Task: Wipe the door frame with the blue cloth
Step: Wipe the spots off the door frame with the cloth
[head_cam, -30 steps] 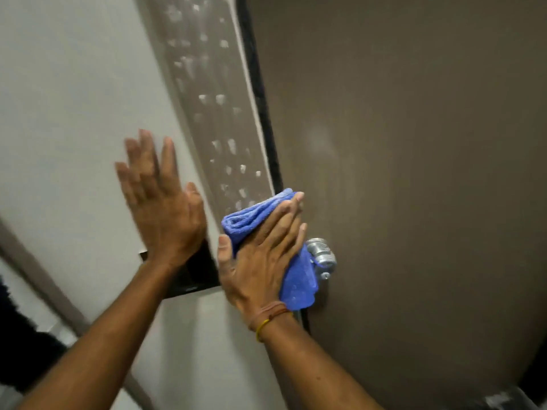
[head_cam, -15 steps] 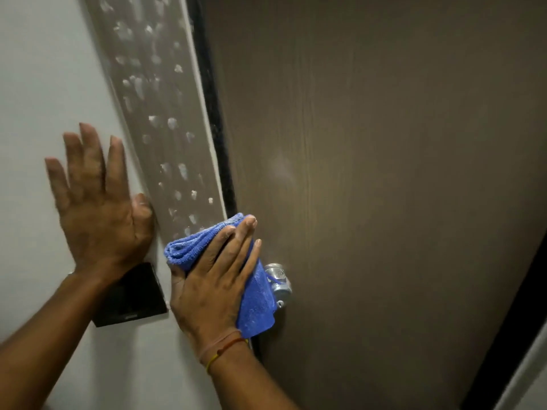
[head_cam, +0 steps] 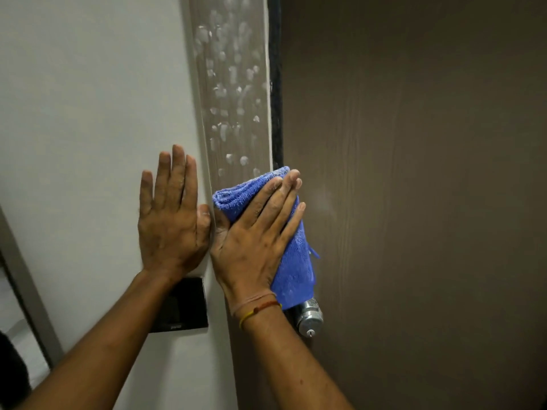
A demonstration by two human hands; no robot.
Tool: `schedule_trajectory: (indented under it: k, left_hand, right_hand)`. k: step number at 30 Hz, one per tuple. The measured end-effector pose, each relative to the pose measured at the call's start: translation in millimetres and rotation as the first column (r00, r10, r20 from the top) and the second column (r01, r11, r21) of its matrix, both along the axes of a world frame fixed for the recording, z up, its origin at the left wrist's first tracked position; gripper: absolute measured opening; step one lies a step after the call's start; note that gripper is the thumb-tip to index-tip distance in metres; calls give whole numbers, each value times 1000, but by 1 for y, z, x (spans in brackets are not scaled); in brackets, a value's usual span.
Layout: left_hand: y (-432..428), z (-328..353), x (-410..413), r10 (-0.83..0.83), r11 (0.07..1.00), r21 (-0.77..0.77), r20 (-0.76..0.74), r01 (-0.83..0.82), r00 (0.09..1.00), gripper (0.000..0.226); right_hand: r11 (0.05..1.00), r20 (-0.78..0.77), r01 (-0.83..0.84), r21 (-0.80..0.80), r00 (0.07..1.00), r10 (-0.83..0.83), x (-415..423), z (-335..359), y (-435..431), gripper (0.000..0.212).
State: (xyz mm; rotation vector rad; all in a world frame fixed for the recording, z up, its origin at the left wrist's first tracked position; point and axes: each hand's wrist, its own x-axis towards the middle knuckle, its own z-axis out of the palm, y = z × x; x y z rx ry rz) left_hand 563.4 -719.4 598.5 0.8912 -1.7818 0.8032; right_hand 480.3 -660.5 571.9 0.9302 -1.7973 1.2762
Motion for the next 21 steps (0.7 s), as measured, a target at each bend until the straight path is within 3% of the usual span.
schedule_trajectory:
  k: [7,11,15,21]
  left_hand:
    - [-3,1,1,-3,999,-36,-5,2,1000,66]
    - [-6,-1,0,-35,997,-69,-2,34,999,62]
    - [-7,0,0,-80,994,-74,-29,78,996,65]
    - [-6,1,0,-51,996,-69,2,51,999,71]
  right_hand:
    - [999,-59,32,28,998,-30,0,1,2,83]
    - [999,-129,14,-46,991,-20,-3,56,-1,78]
    - [997,-104,23,-80,994,-31,-4,114,-7,79]
    - [999,-59,28,-46,998,-30,5,61,-2,78]
